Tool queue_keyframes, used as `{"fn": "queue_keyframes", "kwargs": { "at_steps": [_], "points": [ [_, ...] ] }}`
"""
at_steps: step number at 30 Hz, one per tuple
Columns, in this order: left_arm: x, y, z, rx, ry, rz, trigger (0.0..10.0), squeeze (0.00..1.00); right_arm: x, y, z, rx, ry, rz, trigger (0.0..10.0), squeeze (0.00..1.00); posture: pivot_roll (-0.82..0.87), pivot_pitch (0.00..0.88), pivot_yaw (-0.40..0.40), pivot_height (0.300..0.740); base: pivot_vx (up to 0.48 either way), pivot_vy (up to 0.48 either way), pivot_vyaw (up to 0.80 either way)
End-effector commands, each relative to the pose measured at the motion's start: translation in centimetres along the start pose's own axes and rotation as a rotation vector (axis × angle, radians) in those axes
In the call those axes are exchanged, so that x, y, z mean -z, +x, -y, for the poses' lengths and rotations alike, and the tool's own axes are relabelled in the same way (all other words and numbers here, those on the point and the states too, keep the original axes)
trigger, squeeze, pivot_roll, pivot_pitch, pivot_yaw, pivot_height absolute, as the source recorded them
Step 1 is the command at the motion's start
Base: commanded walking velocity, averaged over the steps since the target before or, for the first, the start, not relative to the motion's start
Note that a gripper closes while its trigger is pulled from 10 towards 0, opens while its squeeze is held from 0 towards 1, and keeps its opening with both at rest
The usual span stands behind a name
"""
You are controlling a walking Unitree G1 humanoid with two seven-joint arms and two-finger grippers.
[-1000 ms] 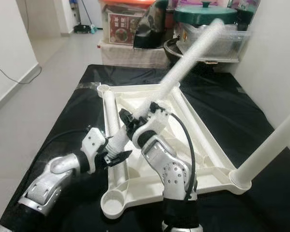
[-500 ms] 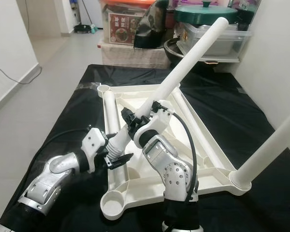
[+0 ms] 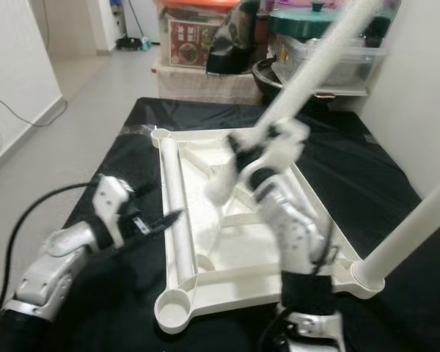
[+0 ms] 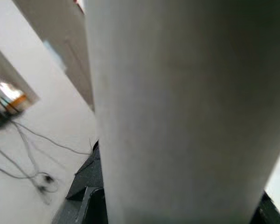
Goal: Building children table
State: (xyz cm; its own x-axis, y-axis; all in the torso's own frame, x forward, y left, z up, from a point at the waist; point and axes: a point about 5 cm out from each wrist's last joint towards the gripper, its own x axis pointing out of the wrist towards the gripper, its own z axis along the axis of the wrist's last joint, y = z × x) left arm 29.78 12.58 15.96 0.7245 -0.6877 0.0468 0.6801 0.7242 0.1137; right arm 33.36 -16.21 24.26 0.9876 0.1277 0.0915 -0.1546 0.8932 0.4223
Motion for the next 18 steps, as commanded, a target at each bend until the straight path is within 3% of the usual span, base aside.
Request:
{"fn": "queue_keyframes", "kwargs": {
  "at_steps": [1,2,6,8,11,15,18],
  "points": [
    [1.4,-0.8,0.8,0.034,-0.026,-0.076,10.0,0.0,-2.6,0.4,1.0,0.004,-0.122,0.092,0.0,0.0,0.09,0.0,-0.061,0.74,0.0,0.0,0.0],
    [2.1,-1.2,1.6,0.062,-0.016,-0.107,10.0,0.0,-4.1,0.4,1.6,-0.01,-0.172,0.123,0.0,0.0,0.1,0.0,-0.067,0.74,0.0,0.0,0.0],
    [2.5,-1.5,2.2,0.083,-0.01,-0.123,10.0,0.0,-5.1,0.4,1.9,-0.026,-0.19,0.139,0.0,0.0,0.1,0.0,-0.072,0.74,0.0,0.0,0.0],
    [3.1,-2.0,2.9,0.084,-0.023,-0.133,10.0,0.0,-6.2,-0.3,0.5,-0.215,-0.165,0.157,0.0,0.0,0.1,0.0,-0.075,0.74,0.0,0.0,0.0],
    [3.2,-2.2,3.0,0.079,-0.03,-0.137,10.0,0.0,-6.3,-0.6,-0.2,-0.285,-0.16,0.161,0.0,0.0,0.1,0.0,-0.075,0.74,0.0,0.0,0.0],
    [3.3,-2.5,2.6,0.059,-0.038,-0.15,10.0,0.0,-5.4,-2.1,-2.0,-0.51,-0.147,0.127,0.0,0.0,0.09,0.0,-0.071,0.74,0.0,0.0,0.0],
    [3.3,-2.6,2.6,0.058,-0.039,-0.153,10.0,0.0,-5.3,-2.1,-2.0,-0.528,-0.155,0.124,0.0,0.0,0.09,0.0,-0.071,0.74,0.0,0.0,0.0]
  ]
}}
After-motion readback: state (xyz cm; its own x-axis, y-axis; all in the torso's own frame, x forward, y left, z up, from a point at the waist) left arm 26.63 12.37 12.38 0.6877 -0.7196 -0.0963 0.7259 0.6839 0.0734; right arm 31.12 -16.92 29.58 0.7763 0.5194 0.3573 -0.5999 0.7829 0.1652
